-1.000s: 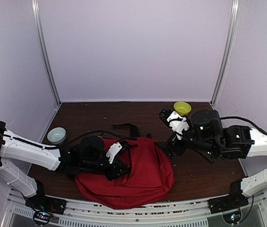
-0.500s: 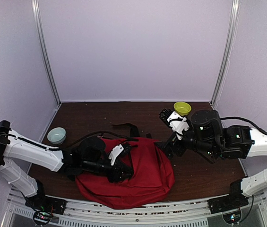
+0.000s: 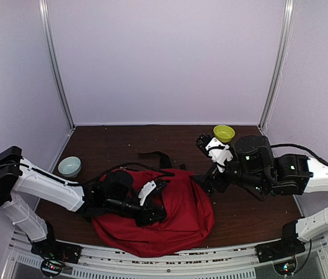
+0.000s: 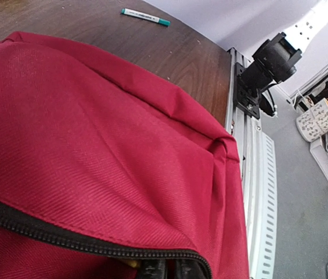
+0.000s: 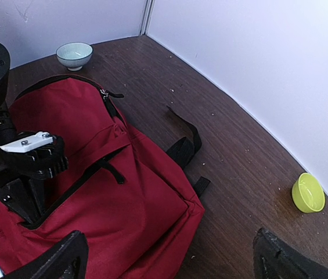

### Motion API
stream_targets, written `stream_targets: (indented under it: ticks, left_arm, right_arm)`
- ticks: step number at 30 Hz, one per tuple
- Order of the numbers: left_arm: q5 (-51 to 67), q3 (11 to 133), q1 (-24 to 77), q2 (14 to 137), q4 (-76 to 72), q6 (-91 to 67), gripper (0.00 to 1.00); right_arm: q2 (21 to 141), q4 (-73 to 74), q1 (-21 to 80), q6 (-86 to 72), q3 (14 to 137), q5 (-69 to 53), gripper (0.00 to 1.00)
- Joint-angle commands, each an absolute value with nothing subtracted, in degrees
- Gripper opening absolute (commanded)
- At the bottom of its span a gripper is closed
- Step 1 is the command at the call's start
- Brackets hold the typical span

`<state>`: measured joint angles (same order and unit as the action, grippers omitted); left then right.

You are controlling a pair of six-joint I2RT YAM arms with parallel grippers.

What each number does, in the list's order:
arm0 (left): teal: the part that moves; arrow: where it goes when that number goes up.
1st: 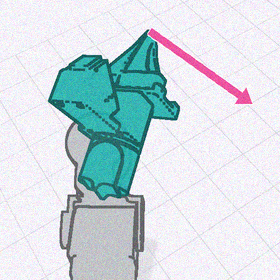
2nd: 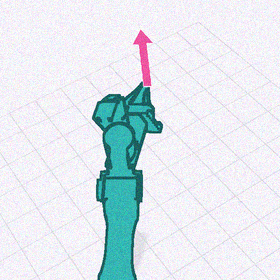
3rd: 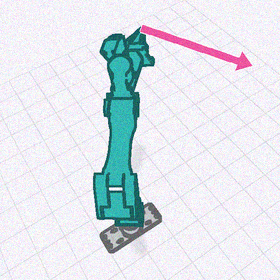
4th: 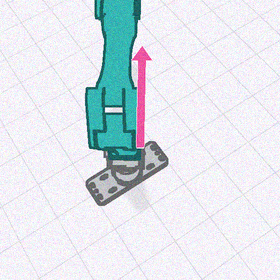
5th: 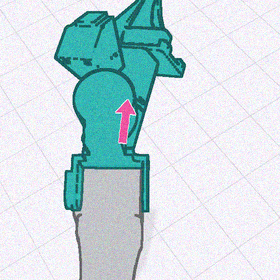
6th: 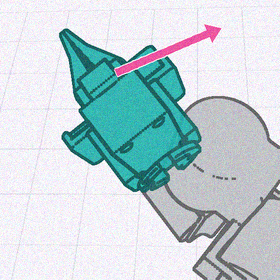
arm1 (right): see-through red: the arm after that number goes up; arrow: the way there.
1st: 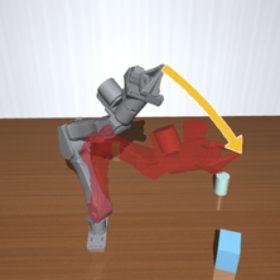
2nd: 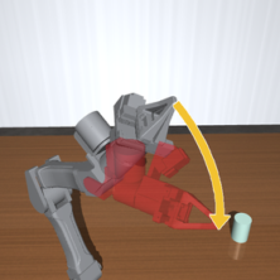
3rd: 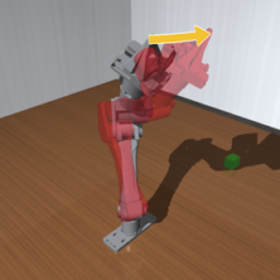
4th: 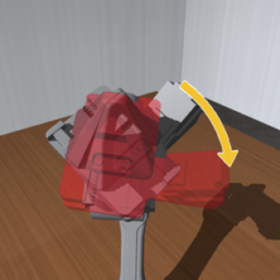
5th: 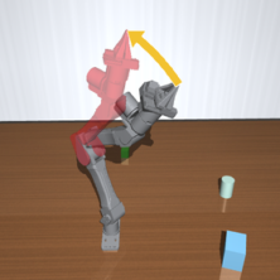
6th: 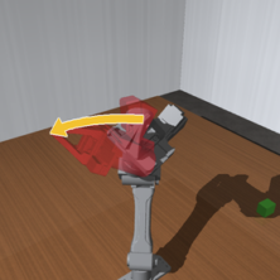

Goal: Pack the student bag
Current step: Place the pen in the lower front pocket of the bag.

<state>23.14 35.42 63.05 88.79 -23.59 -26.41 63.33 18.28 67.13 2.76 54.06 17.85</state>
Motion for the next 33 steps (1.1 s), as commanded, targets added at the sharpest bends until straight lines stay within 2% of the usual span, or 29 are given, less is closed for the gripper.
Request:
stream_targets:
  ticks: [1,3,4,8,10,12,18,24,29,33]
  left_arm:
    - [26.50,36.37,63.28,88.84,-25.07,-26.10,0.03]
    - [26.67,36.25,63.28,88.42,-24.52,-26.10,0.04]
    - [26.71,36.22,63.28,88.23,-24.35,-26.10,0.08]
    - [26.14,35.77,63.28,86.84,-22.98,-25.87,0.39]
    - [25.59,35.49,63.28,85.87,-22.12,-25.61,0.48]
    - [25.01,35.24,63.23,84.98,-21.26,-25.25,0.53]
    - [22.17,35.04,63.19,81.19,-16.66,-23.65,0.57]
    - [16.08,33.60,62.80,73.08,-9.91,-22.32,0.61]
    - [12.45,32.23,62.67,66.99,-6.69,-22.37,0.64]
    - [9.77,32.25,62.67,63.89,-4.26,-22.63,0.65]
  right_arm:
    - [62.01,18.54,66.80,2.29,55.37,19.02,1.00]
    - [61.91,18.47,66.87,2.29,55.29,19.07,1.00]
    - [61.88,18.46,66.87,2.29,55.27,19.14,1.00]
    - [61.79,18.30,66.83,2.20,55.31,19.51,1.00]
    - [61.70,18.29,66.83,2.20,55.26,19.83,1.00]
    - [61.61,18.21,66.78,2.12,55.26,20.71,1.00]
    - [61.15,17.63,66.46,1.74,54.98,26.92,1.00]
    - [59.67,19.52,63.40,-6.65,54.16,41.49,1.00]
    - [58.84,25.67,53.74,-15.63,54.98,35.61,1.00]
    - [60.43,34.66,42.96,-28.92,56.41,33.40,1.00]
